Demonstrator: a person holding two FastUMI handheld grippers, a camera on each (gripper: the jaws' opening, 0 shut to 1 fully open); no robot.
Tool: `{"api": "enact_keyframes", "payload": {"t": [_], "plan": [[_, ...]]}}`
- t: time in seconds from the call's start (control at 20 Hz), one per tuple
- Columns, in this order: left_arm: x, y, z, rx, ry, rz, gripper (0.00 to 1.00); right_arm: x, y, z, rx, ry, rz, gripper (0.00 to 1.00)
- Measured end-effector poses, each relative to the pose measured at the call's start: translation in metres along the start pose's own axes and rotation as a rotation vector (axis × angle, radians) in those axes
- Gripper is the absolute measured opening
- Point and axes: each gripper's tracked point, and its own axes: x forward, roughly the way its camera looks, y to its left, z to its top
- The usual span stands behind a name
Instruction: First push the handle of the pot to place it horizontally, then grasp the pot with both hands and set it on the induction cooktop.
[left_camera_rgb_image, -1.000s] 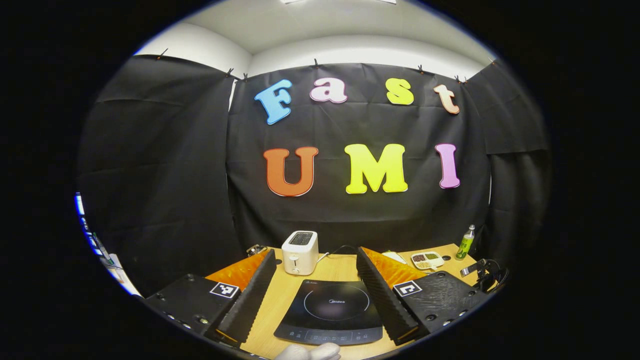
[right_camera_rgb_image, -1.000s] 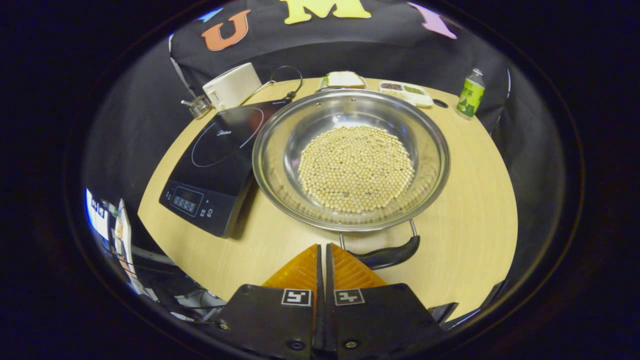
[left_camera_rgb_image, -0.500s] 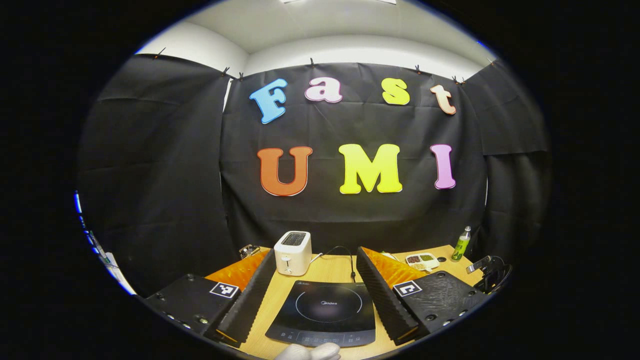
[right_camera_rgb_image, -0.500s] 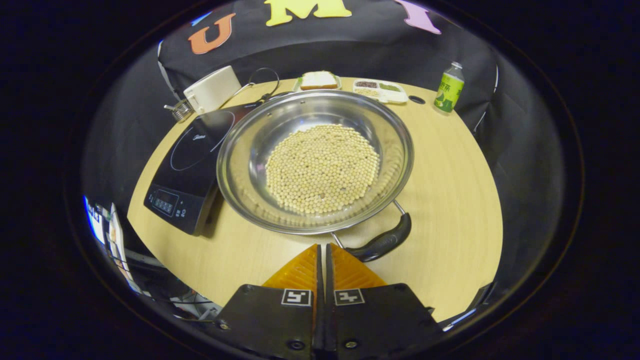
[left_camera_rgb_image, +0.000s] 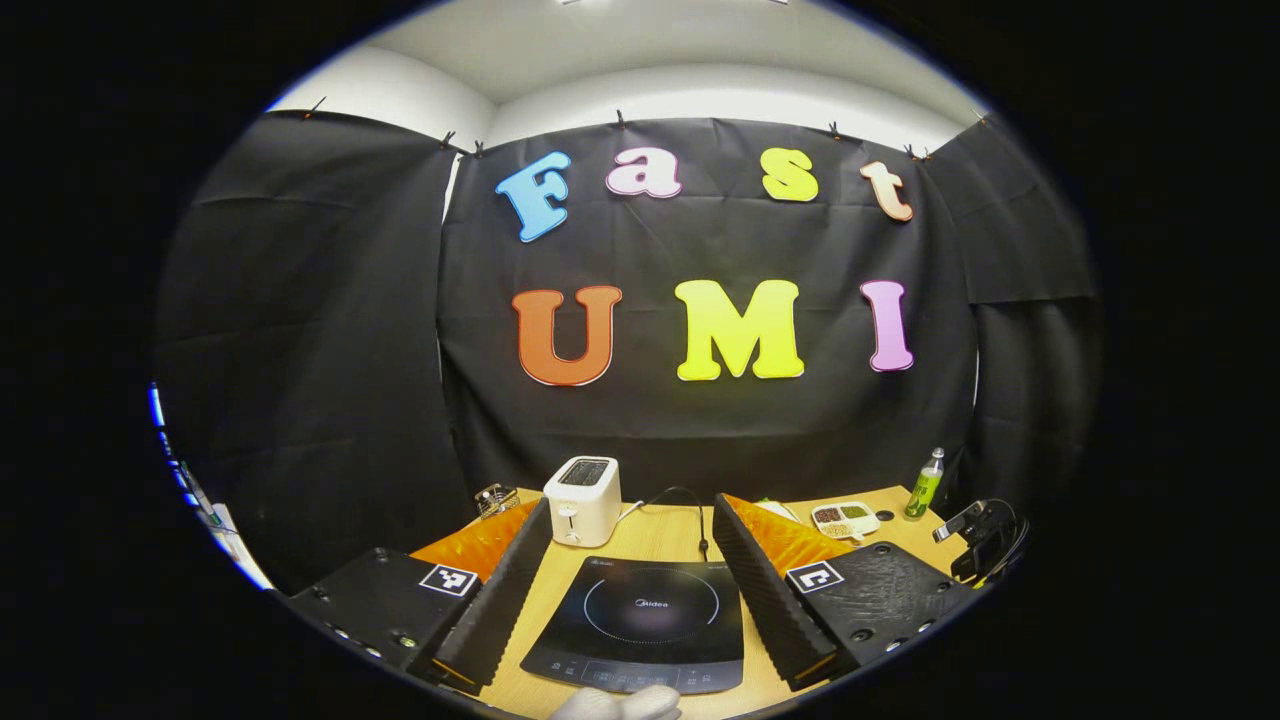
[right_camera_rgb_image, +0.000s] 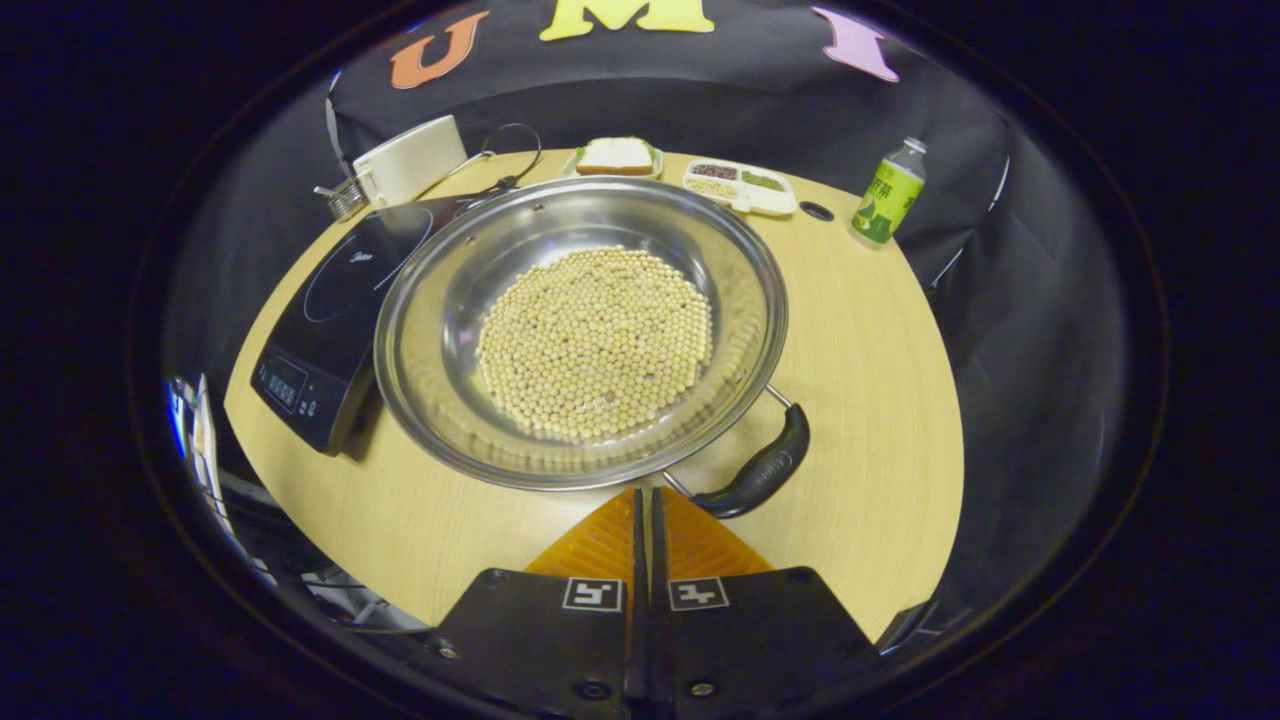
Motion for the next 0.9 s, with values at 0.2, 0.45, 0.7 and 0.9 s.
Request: {"api": "enact_keyframes", "payload": {"t": [0.2, 0.45, 0.7, 0.9], "plan": [[0.0, -0.012, -0.002, -0.01, 0.0, 0.007, 0.96, 0.003, -0.019, 0.005, -0.044, 0.006, -0.006, 0.01], [-0.001, -0.028, -0.01, -0.006, 0.018, 0.036, 0.96, 0.007, -0.041, 0.014, -0.093, 0.001, 0.002, 0.0], [0.003, -0.048, -0.018, 0.007, 0.037, 0.077, 0.96, 0.015, -0.063, 0.026, -0.162, 0.001, 0.02, 0.01], [0.007, -0.064, -0.024, -0.001, 0.047, 0.113, 0.96, 0.021, -0.077, 0.036, -0.228, 0.001, 0.046, 0.04]]}}
